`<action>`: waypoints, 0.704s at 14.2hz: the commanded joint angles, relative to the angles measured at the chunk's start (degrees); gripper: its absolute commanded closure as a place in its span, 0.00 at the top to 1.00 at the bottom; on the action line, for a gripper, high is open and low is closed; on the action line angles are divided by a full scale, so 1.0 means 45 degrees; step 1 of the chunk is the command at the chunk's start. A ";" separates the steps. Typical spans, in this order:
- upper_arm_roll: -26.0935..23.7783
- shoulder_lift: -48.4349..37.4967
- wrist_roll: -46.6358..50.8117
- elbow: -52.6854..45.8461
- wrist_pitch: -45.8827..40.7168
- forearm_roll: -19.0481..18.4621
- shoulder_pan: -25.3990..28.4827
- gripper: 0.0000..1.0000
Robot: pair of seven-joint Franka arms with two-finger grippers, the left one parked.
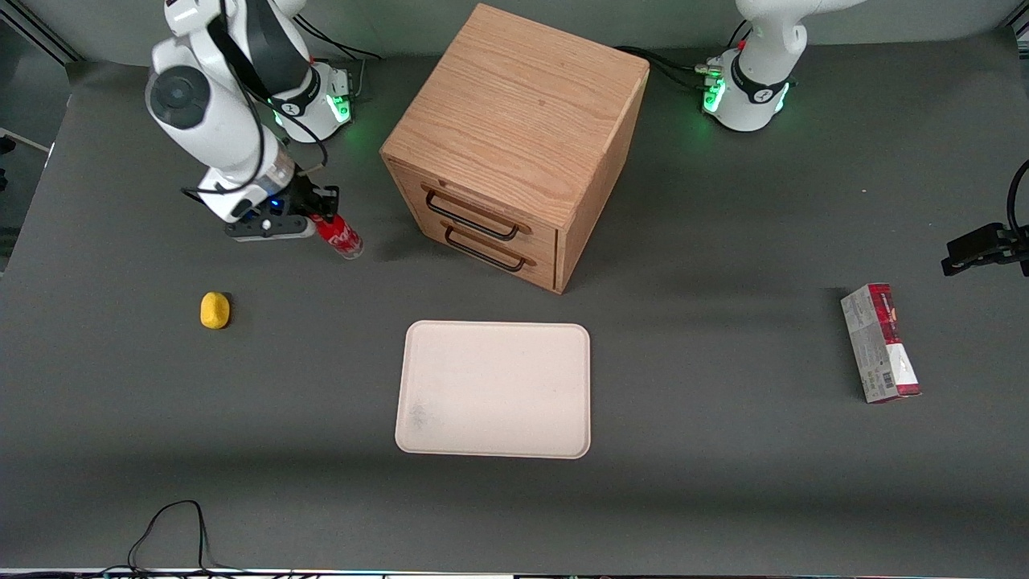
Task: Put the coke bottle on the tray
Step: 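Lift the bottle with the right gripper and carry it toward the tray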
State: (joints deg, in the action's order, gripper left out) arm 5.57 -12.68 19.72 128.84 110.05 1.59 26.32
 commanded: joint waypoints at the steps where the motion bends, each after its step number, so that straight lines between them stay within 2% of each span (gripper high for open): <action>1: 0.0090 0.0024 0.0031 -0.2178 -0.2378 -0.0158 0.0010 0.00; 5: 0.0129 0.0356 0.0031 -0.5206 -0.5290 -0.0138 0.0010 0.00; 8: 0.0129 0.0824 0.0051 -0.6575 -0.5882 -0.0080 0.0010 0.00; 10: 0.0090 0.1777 0.0051 -0.7666 -0.5882 0.0018 0.0048 0.00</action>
State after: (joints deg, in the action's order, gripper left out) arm 6.00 -10.90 19.72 101.93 85.44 1.47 26.29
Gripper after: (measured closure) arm 0.683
